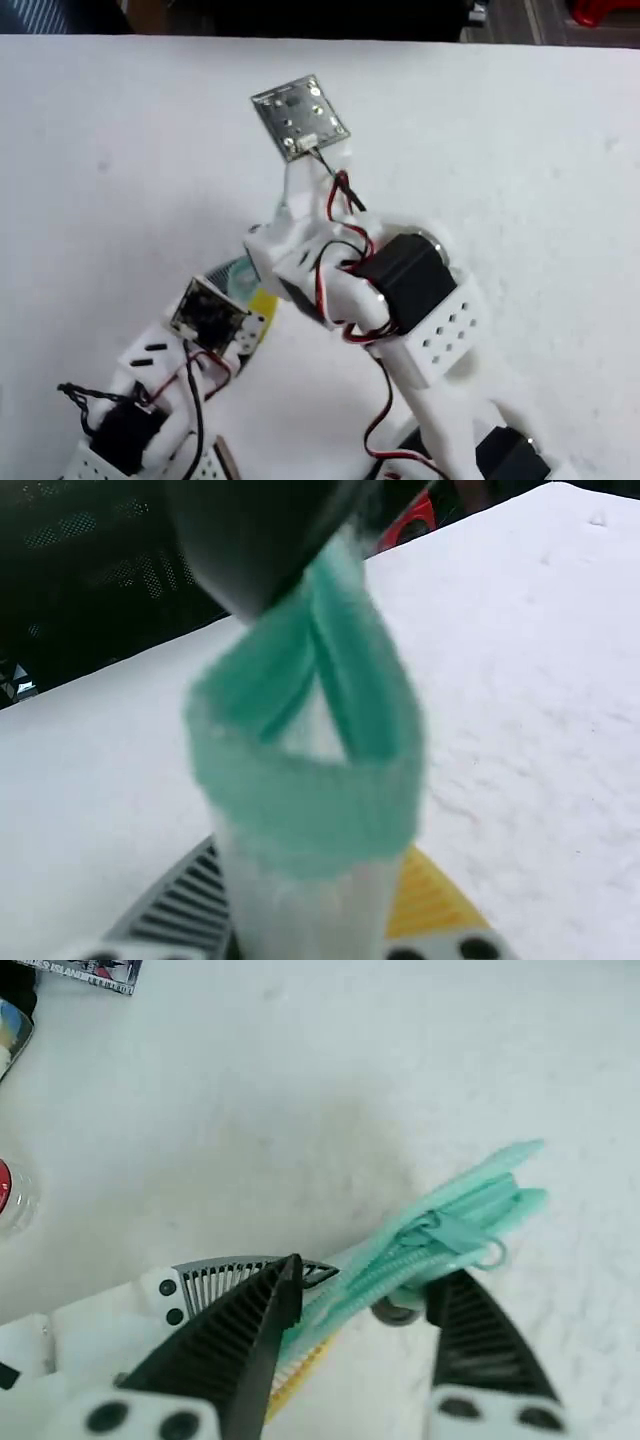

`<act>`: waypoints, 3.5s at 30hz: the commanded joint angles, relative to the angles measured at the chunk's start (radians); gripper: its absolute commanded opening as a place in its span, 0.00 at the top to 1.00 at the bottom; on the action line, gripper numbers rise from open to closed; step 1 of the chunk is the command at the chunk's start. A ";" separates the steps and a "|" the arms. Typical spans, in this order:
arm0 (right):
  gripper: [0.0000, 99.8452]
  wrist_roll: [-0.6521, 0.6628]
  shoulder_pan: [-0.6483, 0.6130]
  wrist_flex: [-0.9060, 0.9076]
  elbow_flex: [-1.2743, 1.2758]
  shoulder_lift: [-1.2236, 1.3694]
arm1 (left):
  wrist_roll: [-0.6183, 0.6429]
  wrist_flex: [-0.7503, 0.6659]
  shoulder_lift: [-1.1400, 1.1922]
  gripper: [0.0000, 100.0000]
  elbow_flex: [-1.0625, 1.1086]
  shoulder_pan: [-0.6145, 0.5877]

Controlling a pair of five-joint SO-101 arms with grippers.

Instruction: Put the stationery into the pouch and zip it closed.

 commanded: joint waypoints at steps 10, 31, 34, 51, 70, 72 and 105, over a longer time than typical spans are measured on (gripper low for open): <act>0.97 0.083 0.102 0.085 -0.262 0.232 | 0.002 0.313 0.005 0.76 -0.241 0.016; 0.98 0.968 0.093 0.091 -0.256 0.154 | 0.166 0.049 0.005 0.76 -0.147 -0.378; 0.98 1.096 0.044 0.091 -0.066 0.065 | 0.166 -0.020 0.005 0.76 -0.092 -0.380; 0.98 1.231 0.025 0.090 0.238 -0.194 | 0.071 -0.003 0.005 0.71 -0.132 -0.349; 0.98 1.593 -0.013 0.087 0.359 -0.300 | -0.195 0.219 0.005 0.66 -0.388 -0.303; 0.98 1.636 -0.013 0.087 0.359 -0.300 | -0.157 0.137 0.005 0.66 -0.336 -0.300; 0.88 1.102 0.151 -0.113 0.359 -0.168 | -0.095 0.396 0.005 0.82 -0.373 0.012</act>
